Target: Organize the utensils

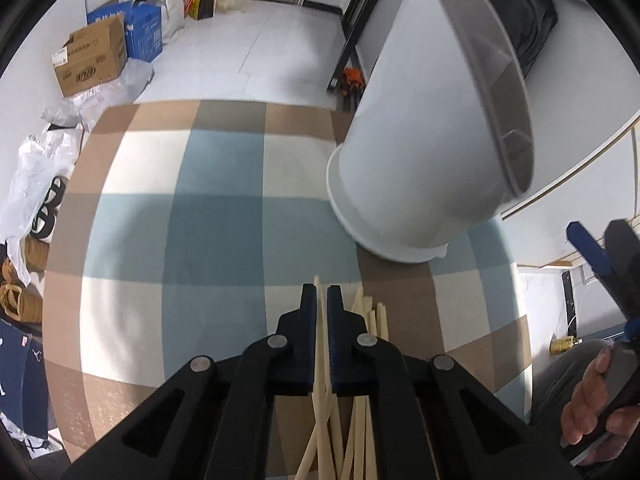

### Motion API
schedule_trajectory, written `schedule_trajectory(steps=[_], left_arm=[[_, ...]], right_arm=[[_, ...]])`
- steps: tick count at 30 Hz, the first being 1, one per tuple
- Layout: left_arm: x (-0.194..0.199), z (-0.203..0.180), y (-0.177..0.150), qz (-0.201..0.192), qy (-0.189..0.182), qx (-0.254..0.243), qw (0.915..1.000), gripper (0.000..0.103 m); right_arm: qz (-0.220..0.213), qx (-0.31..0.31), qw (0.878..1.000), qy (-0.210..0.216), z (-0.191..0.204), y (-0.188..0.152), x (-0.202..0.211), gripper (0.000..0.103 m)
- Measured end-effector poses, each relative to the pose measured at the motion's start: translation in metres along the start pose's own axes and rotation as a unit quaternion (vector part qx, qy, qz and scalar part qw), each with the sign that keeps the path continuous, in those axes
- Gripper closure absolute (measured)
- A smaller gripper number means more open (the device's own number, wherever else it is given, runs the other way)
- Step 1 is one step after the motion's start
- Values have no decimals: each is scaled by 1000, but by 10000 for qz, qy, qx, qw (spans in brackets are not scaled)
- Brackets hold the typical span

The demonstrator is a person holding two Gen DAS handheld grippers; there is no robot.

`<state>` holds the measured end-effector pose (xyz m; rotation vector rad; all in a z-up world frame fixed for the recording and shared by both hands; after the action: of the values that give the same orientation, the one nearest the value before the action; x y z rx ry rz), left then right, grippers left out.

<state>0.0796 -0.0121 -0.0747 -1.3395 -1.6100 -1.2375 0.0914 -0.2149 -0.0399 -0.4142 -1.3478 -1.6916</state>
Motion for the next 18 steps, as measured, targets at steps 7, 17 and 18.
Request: schedule_trajectory(steps=[7,17,18], left_arm=[[-13,18,9,-26,-14,260,9997,103],[-26,9,4,267,179,127,9994,67],[-28,9,4,290,207,110,9993,67]], right_arm=[[-4,114,9999,-108,5,-4,0,0],[-92,154,9998,-120,9,-7,6,0],[-89,166,9997,-125,8,-7,6,0]])
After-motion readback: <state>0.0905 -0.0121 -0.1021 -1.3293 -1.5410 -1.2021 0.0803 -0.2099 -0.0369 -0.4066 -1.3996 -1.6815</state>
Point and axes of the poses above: each gripper's, at about its wrist camera, not at the fingertips, and x roughly against the way its jaws point, z to its left, y to its top, the point moved 1 cm from there along -x, roughly the way its jaws point, and after that the axes turned 9 degrees about z, right-handed, at the moved point
